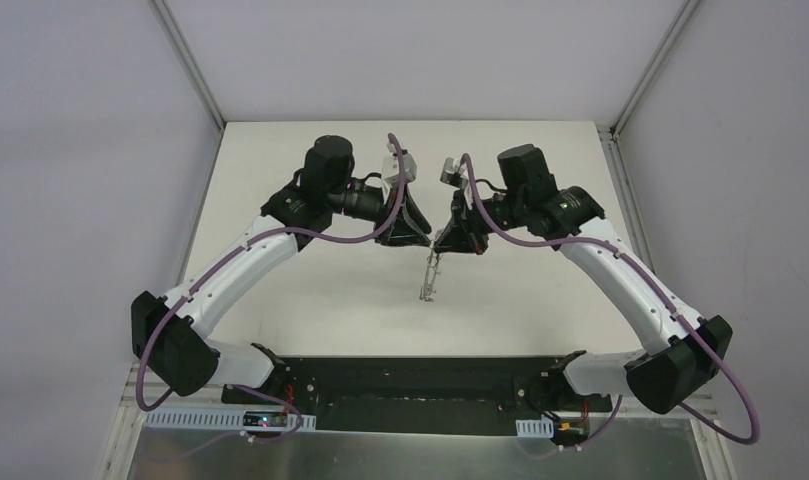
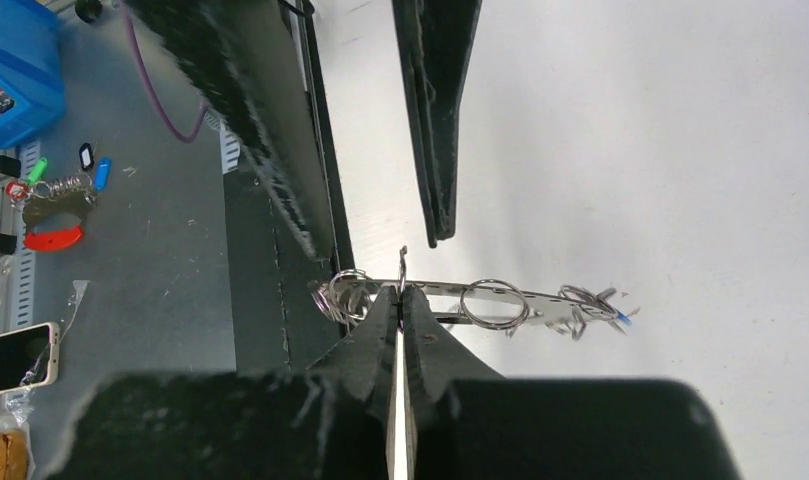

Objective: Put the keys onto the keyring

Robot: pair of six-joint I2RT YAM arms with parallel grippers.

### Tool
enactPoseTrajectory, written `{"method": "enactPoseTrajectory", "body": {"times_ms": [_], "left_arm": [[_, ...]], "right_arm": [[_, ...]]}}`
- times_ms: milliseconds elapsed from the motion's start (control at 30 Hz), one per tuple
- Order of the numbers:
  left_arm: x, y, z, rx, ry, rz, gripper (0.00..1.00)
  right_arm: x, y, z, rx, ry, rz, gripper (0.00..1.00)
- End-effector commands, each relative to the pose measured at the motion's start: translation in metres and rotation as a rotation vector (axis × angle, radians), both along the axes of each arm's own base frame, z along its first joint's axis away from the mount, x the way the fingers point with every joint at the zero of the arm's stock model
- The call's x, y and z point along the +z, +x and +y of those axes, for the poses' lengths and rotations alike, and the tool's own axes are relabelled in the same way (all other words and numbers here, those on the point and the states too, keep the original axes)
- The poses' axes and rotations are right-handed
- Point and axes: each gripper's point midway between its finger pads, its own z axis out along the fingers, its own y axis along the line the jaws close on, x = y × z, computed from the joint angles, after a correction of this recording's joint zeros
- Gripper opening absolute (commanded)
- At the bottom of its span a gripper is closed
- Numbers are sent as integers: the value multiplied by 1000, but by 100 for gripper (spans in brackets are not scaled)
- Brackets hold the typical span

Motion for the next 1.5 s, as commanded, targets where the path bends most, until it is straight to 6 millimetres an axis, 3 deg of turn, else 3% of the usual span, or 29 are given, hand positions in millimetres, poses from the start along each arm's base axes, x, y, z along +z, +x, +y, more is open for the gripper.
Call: {"method": "enactPoseTrajectory", "body": {"times_ms": [0,433,667,900,1000,1267,1467], "left_arm": [[15,1,-6,-29,-10,-74,36],[-6,1,-11,-48,42,-80,32],[-11,-1,-10,-61,54,-75,20],[-11,-1,-12,-74,54,-62,0],[-6,1,-15,-67,36,-48,0],[37,14,-21,8,-215,86,0],[59,11,-21,-2,-344,159,0]], "right_arm": [[9,1,3,12,-12,-33,0],[14,-2,6,22,18,-12,0],[16,-1,7,18,20,-12,0],[17,0,8,19,26,-6,0],[16,0,8,12,27,-2,0],[40,18,-17,-104,140,-30,34],[53,24,-36,-162,203,-50,41]]}}
